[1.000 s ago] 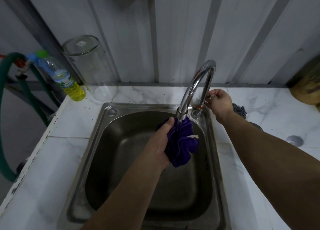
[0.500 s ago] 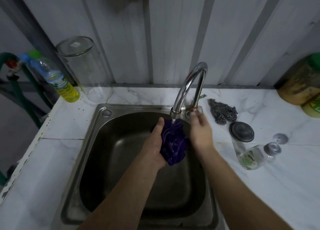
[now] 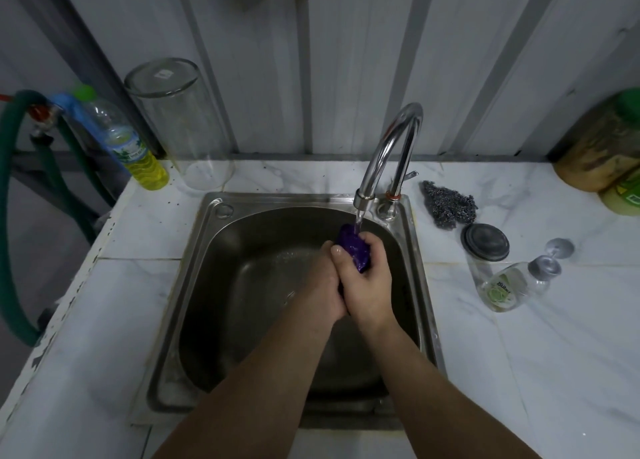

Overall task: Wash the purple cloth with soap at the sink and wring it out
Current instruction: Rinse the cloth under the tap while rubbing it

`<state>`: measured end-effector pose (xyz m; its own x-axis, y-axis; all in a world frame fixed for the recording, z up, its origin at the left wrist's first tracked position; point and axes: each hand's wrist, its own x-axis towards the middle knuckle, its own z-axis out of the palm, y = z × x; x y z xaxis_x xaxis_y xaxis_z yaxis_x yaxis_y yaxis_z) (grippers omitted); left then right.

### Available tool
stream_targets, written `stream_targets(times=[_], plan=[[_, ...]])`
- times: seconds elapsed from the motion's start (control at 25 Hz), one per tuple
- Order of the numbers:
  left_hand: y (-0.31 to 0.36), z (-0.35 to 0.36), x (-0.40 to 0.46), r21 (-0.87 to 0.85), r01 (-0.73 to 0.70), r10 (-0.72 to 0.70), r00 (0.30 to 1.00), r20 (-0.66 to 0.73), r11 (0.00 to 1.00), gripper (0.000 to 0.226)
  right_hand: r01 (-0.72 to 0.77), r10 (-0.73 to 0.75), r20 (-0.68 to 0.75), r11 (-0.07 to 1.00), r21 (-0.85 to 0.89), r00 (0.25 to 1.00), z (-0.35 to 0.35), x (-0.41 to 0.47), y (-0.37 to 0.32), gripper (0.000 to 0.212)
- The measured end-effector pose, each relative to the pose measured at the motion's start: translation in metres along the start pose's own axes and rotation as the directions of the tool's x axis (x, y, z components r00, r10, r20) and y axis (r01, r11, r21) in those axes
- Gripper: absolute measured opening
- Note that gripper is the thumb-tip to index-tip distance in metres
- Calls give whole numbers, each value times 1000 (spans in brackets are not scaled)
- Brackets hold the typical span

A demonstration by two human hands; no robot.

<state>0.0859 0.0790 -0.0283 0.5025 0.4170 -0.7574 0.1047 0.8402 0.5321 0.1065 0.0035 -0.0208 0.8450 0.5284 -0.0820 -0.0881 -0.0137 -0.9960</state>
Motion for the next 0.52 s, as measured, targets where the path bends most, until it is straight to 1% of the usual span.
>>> stream_targets(times=[0.04,0.12,0.2,0.24,0.28,0.32,0.36,0.4,0.44,0.48,0.52], plan=[[-4,1,2,13,-21,21,1000,7,1000,30,4,-3,-17,1000,29,1000,0,4,1,34],[-7,1,6,54,-24,24,1000,-3,998,28,0,1,-48,999,39,999,0,9,2,30],[-7,1,6,89,-24,29,998,-51,996,24,-2,0,-74,1000,-20,997,2,14,5,24],[-7,1,7,113,-35,45,995,-90,993,20,-15,9,-91,998,-58,996,3,18,7,18],[-8,0,7,136,-40,56,992,-113,990,17,-47,37,-110,995,-93,993,4,21,7,11],[-10,-1,6,144,-43,60,992,-114,989,15,-98,81,-130,987,-129,988,6,24,6,10],[-14,-3,5,138,-56,72,991,-111,989,16,-154,129,-157,975,-158,979,7,27,5,14],[-16,-4,4,128,-73,89,988,-125,989,18,-207,178,-183,966,-153,967,8,30,5,19],[-18,-4,3,122,-92,110,983,-150,988,20,-258,235,-199,961,-98,951,8,32,7,24],[-17,-4,2,112,-107,125,979,-164,988,21,-316,311,-192,949,3,931,7,33,7,30],[-15,-4,2,92,-113,127,978,-164,989,25,-379,395,-149,917,125,907,5,33,7,36]])
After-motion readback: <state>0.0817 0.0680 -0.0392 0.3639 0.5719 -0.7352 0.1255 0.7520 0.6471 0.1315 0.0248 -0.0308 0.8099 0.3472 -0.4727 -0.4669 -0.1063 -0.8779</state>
